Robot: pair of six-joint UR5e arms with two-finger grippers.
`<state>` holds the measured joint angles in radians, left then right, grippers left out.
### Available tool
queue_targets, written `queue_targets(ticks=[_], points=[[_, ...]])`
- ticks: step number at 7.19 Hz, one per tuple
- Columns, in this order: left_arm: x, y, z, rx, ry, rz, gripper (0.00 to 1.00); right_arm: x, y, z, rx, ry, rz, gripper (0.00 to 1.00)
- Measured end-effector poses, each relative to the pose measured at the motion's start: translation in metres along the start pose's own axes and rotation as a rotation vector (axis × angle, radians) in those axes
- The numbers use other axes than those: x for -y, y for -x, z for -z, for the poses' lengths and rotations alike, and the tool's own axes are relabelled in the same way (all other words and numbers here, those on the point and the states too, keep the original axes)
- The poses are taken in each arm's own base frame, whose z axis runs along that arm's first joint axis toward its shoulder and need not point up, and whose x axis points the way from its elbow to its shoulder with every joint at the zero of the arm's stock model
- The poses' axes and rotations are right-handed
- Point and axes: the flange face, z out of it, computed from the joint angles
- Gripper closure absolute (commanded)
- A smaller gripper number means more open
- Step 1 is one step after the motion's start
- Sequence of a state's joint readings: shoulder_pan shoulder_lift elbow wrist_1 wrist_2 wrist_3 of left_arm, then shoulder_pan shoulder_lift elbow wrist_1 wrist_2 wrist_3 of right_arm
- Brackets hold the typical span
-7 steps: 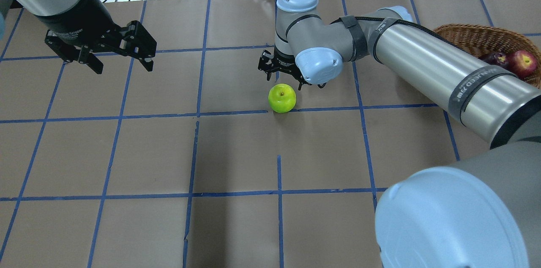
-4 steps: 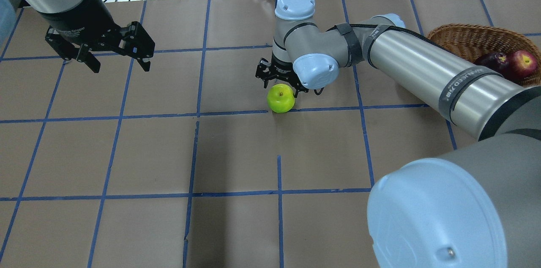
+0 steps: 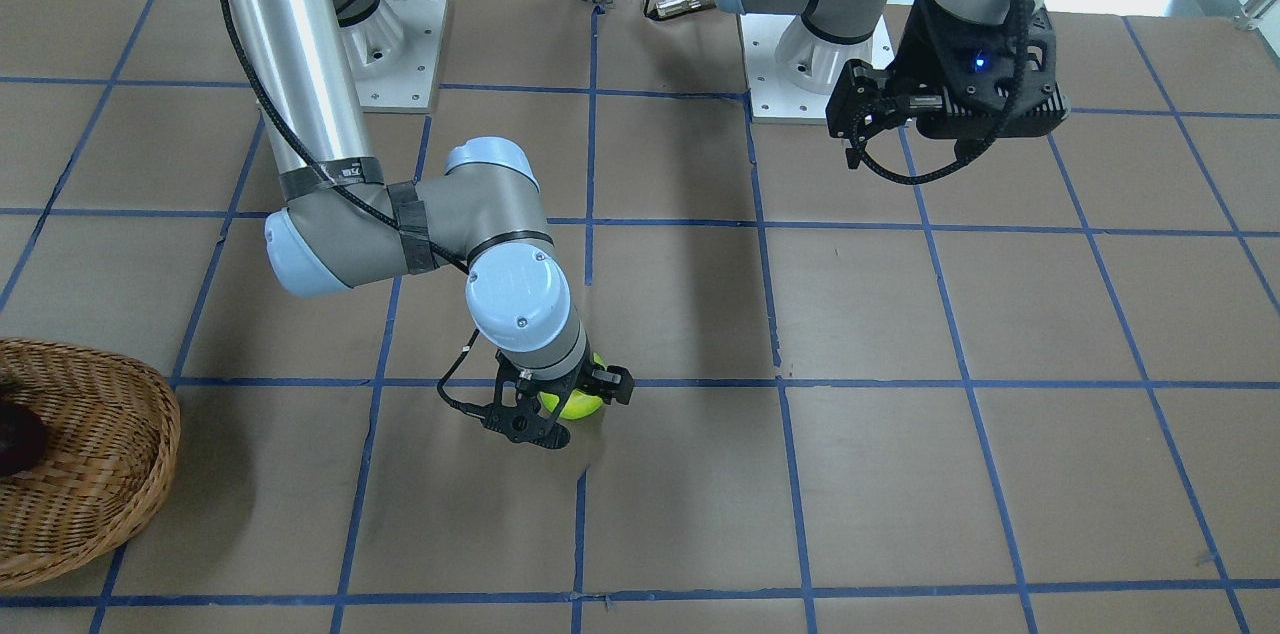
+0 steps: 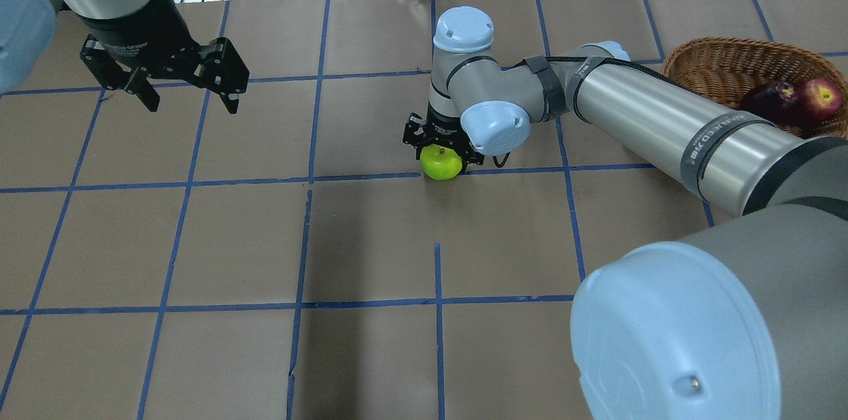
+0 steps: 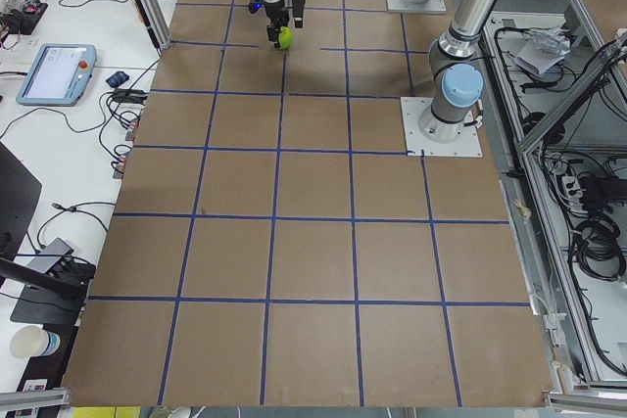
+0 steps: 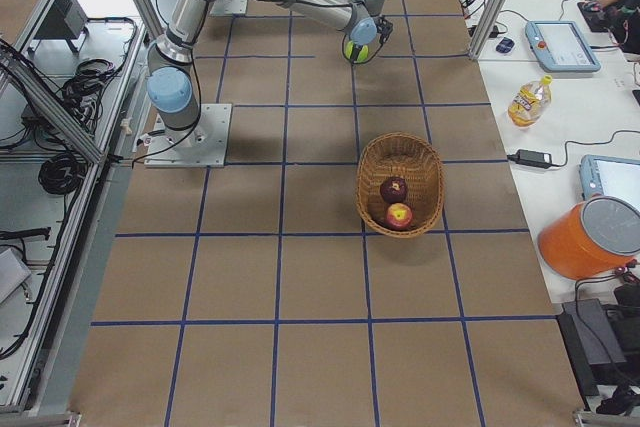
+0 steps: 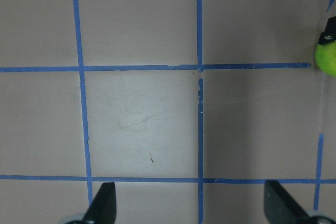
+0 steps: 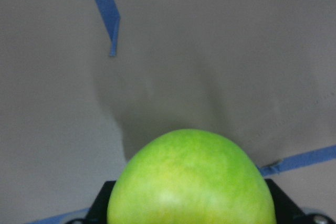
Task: Put all apples into basket
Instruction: 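Carry the green apple with the right gripper over the basket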
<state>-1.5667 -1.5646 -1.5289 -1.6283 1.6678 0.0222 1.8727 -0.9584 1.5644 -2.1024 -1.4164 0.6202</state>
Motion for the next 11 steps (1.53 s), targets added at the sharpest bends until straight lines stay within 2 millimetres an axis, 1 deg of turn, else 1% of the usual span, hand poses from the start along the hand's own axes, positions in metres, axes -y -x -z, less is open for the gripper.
queue_targets(ticks=[1, 2, 3, 4, 5, 6, 7, 8, 9, 10, 11], points=[[0.0, -0.001, 0.001, -0.017, -0.003, 0.001, 0.0, 0.0, 0.0, 0.005, 0.01, -0.014, 0.003, 1.0], [0.0, -0.002, 0.002, -0.024, -0.006, 0.0, 0.0, 0.0, 0.0, 0.021, 0.03, -0.045, 0.007, 1.0], [0.0, -0.002, 0.003, -0.026, -0.009, -0.001, 0.0, 0.0, -0.003, 0.044, 0.05, -0.078, 0.003, 0.98], [0.0, -0.002, 0.003, -0.028, -0.012, -0.001, 0.0, 0.004, -0.014, 0.076, 0.07, -0.12, -0.013, 0.97], [0.0, -0.002, 0.004, -0.031, -0.013, -0.001, 0.0, 0.015, -0.034, 0.108, 0.077, -0.162, -0.04, 0.97], [0.0, -0.002, 0.004, -0.033, -0.014, 0.001, 0.0, 0.03, -0.067, 0.14, 0.05, -0.21, -0.037, 0.97], [-0.001, -0.003, 0.004, -0.034, -0.014, 0.002, 0.0, 0.048, -0.108, 0.168, -0.01, -0.254, 0.016, 0.98], [-0.001, -0.003, 0.004, -0.034, -0.015, 0.002, 0.0, 0.066, -0.153, 0.191, -0.061, -0.271, 0.073, 0.97], [-0.001, -0.003, 0.004, -0.034, -0.015, 0.002, 0.0, 0.086, -0.201, 0.205, -0.096, -0.264, 0.124, 0.97], [-0.001, -0.003, 0.004, -0.034, -0.015, 0.002, 0.0, 0.105, -0.249, 0.215, -0.121, -0.254, 0.183, 0.98], [-0.001, -0.003, 0.004, -0.034, -0.015, 0.001, 0.0, 0.119, -0.287, 0.217, -0.138, -0.243, 0.243, 0.98]])
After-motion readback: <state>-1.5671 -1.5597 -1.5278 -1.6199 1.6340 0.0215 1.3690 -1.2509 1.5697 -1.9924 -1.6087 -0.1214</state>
